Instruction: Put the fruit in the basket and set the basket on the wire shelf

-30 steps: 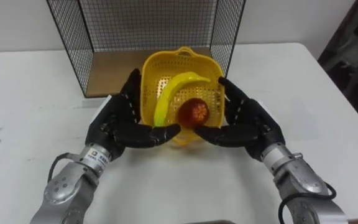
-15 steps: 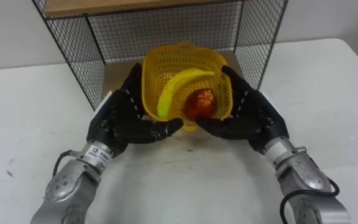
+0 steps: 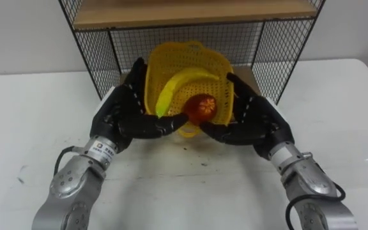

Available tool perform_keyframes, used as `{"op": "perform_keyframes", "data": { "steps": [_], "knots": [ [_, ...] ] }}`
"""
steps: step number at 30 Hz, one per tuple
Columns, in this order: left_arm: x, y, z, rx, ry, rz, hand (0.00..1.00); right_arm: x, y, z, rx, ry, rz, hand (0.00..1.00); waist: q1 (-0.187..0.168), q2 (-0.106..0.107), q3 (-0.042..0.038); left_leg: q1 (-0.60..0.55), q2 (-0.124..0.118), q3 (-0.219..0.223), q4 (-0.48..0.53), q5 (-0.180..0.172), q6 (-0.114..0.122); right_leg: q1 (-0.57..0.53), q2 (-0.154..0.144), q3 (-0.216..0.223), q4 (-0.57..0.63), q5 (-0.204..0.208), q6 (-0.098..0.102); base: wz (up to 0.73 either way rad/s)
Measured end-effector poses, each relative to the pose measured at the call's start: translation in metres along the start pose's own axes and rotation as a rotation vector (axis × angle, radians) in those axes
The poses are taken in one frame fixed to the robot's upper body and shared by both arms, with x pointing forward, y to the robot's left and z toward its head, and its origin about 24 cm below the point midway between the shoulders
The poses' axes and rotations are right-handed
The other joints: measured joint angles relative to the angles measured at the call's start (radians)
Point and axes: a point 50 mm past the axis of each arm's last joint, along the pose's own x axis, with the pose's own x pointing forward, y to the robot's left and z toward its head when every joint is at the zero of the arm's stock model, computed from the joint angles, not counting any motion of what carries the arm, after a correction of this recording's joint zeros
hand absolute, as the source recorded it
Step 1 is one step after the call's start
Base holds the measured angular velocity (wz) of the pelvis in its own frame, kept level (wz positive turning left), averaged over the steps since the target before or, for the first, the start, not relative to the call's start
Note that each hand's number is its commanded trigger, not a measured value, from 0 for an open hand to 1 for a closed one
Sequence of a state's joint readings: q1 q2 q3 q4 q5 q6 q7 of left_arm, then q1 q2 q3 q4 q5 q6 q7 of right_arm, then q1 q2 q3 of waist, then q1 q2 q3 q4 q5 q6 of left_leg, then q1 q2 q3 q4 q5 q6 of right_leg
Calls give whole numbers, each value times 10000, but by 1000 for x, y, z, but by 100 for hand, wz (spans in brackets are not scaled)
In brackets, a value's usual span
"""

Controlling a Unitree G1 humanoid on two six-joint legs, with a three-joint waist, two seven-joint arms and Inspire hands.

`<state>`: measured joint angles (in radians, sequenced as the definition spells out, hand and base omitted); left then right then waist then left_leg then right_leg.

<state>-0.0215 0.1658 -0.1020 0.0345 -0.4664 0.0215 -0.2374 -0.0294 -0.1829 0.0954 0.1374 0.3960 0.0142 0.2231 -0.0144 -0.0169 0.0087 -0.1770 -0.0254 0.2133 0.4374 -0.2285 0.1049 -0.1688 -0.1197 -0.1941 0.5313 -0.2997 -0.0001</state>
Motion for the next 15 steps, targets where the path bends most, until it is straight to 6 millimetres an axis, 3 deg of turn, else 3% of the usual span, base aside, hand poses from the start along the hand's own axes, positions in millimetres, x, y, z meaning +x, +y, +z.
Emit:
{"op": "perform_keyframes", "data": {
  "steps": [5,15],
  "knots": [
    [1,0,2,117,-20,-106,0,3,-1,4,-52,-130,-45,0,81,-1,2,151,118,17,-488,294,-104,189,213,-40,-656,357,-121,-5],
    [2,2,-2,237,189,-17,0,11,1,14,-156,-376,-129,0,223,22,35,395,144,-73,-1068,584,-207,476,378,-122,-1272,620,-203,2]
  ]
}}
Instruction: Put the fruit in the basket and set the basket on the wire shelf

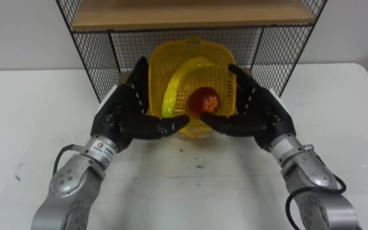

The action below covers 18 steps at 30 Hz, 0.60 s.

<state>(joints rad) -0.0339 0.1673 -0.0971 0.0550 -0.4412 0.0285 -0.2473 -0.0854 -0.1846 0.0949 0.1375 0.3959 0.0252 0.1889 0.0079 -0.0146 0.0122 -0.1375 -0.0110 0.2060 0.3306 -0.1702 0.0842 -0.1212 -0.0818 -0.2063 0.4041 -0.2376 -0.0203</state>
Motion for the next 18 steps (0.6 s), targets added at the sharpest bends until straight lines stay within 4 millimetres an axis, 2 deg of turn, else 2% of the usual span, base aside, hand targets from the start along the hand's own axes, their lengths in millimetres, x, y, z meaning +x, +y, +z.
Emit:
{"op": "perform_keyframes", "data": {
  "steps": [5,18],
  "knots": [
    [1,2,-2,-64,287,179,0,5,1,5,-35,-24,44,0,-39,42,22,-27,42,-2,-103,57,5,74,25,-165,-293,173,-33,0],
    [14,5,-5,-261,727,423,0,14,2,12,-65,50,-307,0,-56,67,16,-110,44,-83,-103,96,18,155,59,-228,-433,235,-14,1]
  ]
}}
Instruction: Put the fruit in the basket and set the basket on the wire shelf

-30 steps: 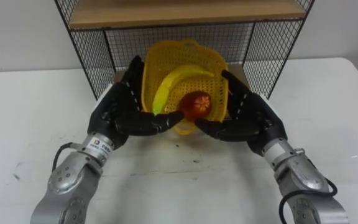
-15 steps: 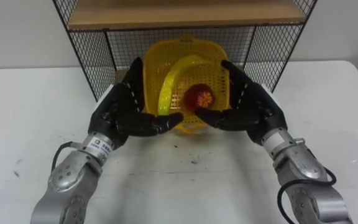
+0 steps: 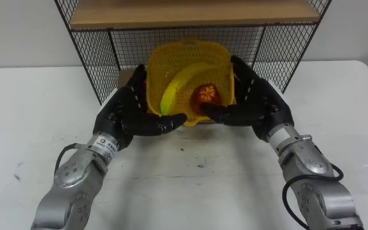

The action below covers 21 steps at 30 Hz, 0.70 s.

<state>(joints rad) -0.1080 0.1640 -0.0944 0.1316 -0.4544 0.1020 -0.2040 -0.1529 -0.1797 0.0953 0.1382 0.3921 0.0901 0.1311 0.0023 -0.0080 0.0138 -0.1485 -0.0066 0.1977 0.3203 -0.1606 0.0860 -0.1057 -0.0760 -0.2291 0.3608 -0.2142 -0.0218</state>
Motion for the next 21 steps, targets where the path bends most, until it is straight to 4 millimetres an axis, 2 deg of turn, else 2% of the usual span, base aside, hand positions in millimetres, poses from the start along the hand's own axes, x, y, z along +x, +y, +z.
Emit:
{"op": "perform_keyframes", "data": {
  "steps": [3,8,15,21],
  "knots": [
    [4,2,-4,-157,294,167,0,5,0,4,3,16,-59,0,16,-3,-3,26,0,7,-4,29,0,20,0,0,-2,21,-10,0],
    [23,0,-9,-474,910,326,0,19,-4,6,-52,397,-274,0,31,-14,-8,61,1,-78,-23,54,0,168,-9,-179,-142,74,-27,5],
    [29,1,-10,-609,1243,933,0,27,1,10,50,615,-405,0,44,6,-22,214,-16,-82,-305,210,-30,226,31,-168,-366,193,-46,0],
    [35,-1,-4,-401,1323,1037,0,35,-4,11,128,838,-812,0,15,33,-25,223,4,-88,-304,247,-39,338,87,-157,-518,294,-67,0]
  ]
}}
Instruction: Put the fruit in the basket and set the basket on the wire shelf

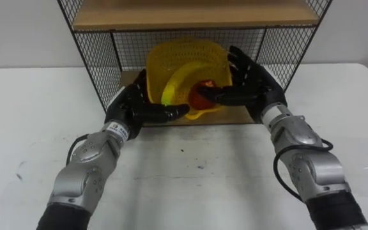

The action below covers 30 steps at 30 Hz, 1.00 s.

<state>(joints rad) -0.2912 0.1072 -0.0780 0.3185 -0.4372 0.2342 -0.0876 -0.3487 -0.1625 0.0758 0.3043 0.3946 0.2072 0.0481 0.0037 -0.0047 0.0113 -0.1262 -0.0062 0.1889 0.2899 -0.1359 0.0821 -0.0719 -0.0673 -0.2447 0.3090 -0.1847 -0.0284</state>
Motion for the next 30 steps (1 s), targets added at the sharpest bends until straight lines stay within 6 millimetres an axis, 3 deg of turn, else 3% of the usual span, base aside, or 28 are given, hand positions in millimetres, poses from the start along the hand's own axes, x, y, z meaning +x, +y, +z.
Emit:
{"op": "perform_keyframes", "data": {
  "steps": [6,13,30],
  "knots": [
    [-1,6,1,42,55,419,0,0,-9,-6,135,296,-399,0,-50,31,4,60,1,-7,-55,2,0,75,2,-19,-27,9,3,0],
    [-3,16,4,-201,-24,969,0,1,-6,-11,307,458,-367,0,-246,57,9,59,-3,-7,-69,12,-10,54,2,-20,-33,6,2,0],
    [-4,27,0,-433,117,1433,0,0,-10,-21,473,854,-495,0,-249,239,8,242,-3,-8,-218,102,-25,254,44,-27,-246,81,-8,0]
  ]
}}
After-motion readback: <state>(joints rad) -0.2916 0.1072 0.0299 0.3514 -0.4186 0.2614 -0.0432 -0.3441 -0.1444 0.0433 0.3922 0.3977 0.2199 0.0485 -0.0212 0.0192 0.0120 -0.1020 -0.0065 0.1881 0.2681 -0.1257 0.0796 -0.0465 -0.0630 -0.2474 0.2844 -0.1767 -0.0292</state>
